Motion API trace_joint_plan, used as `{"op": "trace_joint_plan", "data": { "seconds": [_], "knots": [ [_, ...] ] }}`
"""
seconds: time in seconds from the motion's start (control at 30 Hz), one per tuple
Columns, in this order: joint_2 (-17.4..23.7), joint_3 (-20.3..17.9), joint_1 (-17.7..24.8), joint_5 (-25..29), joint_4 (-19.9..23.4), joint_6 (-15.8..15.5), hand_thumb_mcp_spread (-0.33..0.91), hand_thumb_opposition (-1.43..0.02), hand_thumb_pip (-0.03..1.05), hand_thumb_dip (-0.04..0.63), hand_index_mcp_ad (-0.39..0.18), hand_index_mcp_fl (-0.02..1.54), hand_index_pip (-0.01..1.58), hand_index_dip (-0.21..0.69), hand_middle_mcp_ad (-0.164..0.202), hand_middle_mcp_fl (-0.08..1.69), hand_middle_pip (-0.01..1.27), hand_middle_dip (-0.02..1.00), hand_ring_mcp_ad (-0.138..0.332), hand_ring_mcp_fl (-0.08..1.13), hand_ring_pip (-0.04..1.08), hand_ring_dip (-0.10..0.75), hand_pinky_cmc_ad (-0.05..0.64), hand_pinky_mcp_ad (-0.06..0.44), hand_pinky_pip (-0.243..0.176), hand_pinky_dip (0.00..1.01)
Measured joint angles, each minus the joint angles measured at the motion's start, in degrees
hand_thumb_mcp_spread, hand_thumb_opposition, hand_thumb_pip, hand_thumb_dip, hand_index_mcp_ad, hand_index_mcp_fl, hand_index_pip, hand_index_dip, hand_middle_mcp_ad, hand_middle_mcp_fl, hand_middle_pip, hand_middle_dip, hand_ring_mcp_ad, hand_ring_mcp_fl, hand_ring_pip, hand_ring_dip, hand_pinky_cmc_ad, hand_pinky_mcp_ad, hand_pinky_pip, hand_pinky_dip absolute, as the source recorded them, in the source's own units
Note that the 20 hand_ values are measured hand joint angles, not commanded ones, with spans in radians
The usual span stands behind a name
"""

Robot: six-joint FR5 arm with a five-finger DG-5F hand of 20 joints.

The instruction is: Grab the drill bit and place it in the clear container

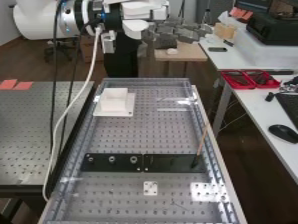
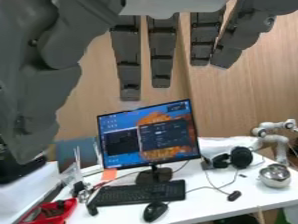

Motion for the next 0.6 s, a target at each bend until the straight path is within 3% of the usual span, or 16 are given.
{"op": "trace_joint_plan", "data": {
  "seconds": [0.07,0.23,0.4,0.6],
  "knots": [
    [0.40,-0.15,0.02,-0.46,0.22,-0.08,0.27,-0.70,0.30,0.094,-0.038,0.44,0.00,0.599,0.077,0.29,0.11,0.25,0.216,0.03,0.11,0.073,0.278,0.173,-0.045,0.20],
    [1.27,-0.79,0.57,-0.09,-0.16,-1.50,0.22,-0.66,0.27,0.047,-0.024,0.33,0.01,0.459,0.077,0.30,0.11,0.24,0.218,0.05,0.11,0.073,0.281,0.185,-0.047,0.21],
    [1.48,-1.36,1.55,3.18,-0.92,-6.18,0.21,-0.67,0.26,0.038,-0.012,0.32,0.04,0.394,0.089,0.30,0.12,0.24,0.229,0.05,0.11,0.070,0.281,0.202,-0.047,0.21],
    [2.21,-1.98,1.88,2.86,-1.13,-6.24,0.20,-0.67,0.20,0.033,-0.024,0.32,0.05,0.349,0.096,0.30,0.14,0.23,0.232,0.08,0.12,0.073,0.281,0.199,-0.044,0.22]
  ]
}}
